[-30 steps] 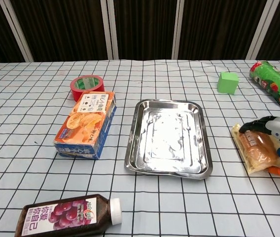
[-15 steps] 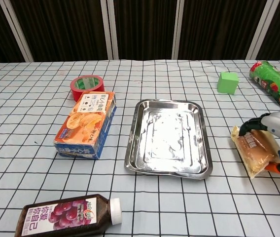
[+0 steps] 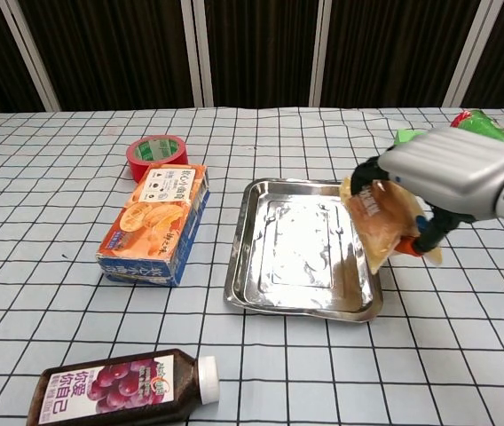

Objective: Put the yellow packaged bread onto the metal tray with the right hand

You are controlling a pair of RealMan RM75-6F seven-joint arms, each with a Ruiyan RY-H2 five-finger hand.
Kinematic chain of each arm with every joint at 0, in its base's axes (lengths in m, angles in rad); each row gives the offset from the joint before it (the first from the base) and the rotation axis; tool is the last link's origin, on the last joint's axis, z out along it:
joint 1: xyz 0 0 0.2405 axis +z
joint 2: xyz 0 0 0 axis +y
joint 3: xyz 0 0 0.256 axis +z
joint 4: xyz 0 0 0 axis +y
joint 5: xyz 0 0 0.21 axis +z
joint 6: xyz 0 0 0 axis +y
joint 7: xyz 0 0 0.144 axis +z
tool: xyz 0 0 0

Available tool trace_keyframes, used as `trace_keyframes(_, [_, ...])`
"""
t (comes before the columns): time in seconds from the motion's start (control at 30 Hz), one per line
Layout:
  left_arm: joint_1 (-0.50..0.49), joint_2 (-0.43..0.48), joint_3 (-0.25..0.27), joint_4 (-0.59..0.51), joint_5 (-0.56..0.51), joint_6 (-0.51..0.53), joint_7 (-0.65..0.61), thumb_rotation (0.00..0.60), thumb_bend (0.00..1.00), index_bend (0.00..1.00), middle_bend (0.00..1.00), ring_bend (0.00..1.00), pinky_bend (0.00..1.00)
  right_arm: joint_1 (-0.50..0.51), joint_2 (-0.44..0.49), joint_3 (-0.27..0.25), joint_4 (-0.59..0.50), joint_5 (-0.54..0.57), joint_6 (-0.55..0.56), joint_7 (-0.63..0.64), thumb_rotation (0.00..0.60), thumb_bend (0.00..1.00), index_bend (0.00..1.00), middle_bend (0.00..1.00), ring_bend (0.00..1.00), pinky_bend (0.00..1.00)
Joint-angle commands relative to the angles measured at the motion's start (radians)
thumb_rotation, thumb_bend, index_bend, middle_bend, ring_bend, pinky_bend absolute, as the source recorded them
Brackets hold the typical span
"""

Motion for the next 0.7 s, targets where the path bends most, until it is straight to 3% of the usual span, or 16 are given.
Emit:
trace_keyframes(0.03, [-0.002, 0.001, -0.001, 0.003, -0.003, -0.004, -0.004, 0.6, 0.08, 0.0, 0.0, 0.0, 0.09, 0.068, -0.079, 0.04, 0.007, 0.096, -0.021, -0.073, 0.6, 0.38, 0.43, 0.45, 0.35, 0.55])
trace_keyframes(0.3, [-0.001, 0.005, 0.004, 0.005, 0.01, 0.002, -0.013, 0.6, 0.08, 0.0, 0.0, 0.0, 0.09, 0.17, -0.23, 0.065, 0.127, 0.278, 0.001, -0.182, 0.6, 0.38, 0.43, 0.45, 0.35, 0.55])
trace_keyframes(0.4, [-0.002, 0.006, 0.002, 0.007, 0.008, 0.001, -0.018, 0.6, 0.08, 0.0, 0.0, 0.0, 0.09, 0.19, -0.259, 0.065, 0.153, 0.301, 0.02, -0.197, 0.6, 0.38, 0.34, 0.42, 0.34, 0.55])
trace_keyframes(0.47, [-0.003, 0.007, 0.002, 0.007, 0.007, 0.0, -0.02, 0.6, 0.08, 0.0, 0.0, 0.0, 0.09, 0.199, -0.27, 0.063, 0.163, 0.302, 0.036, -0.197, 0.6, 0.38, 0.12, 0.3, 0.26, 0.51])
trace_keyframes(0.53, [-0.003, 0.007, 0.002, 0.007, 0.007, 0.0, -0.02, 0.6, 0.08, 0.0, 0.0, 0.0, 0.09, 0.204, -0.275, 0.059, 0.165, 0.309, 0.052, -0.204, 0.6, 0.38, 0.01, 0.15, 0.12, 0.43])
trace_keyframes(0.6, [-0.003, 0.007, 0.003, 0.006, 0.009, -0.001, -0.018, 0.6, 0.08, 0.0, 0.0, 0.0, 0.09, 0.207, -0.269, 0.052, 0.146, 0.338, 0.075, -0.231, 0.6, 0.38, 0.0, 0.04, 0.02, 0.35])
trace_keyframes(0.7, [-0.004, 0.005, 0.003, 0.006, 0.008, -0.003, -0.016, 0.6, 0.08, 0.0, 0.0, 0.0, 0.09, 0.204, -0.251, 0.041, 0.097, 0.36, 0.119, -0.27, 0.6, 0.36, 0.0, 0.0, 0.0, 0.25])
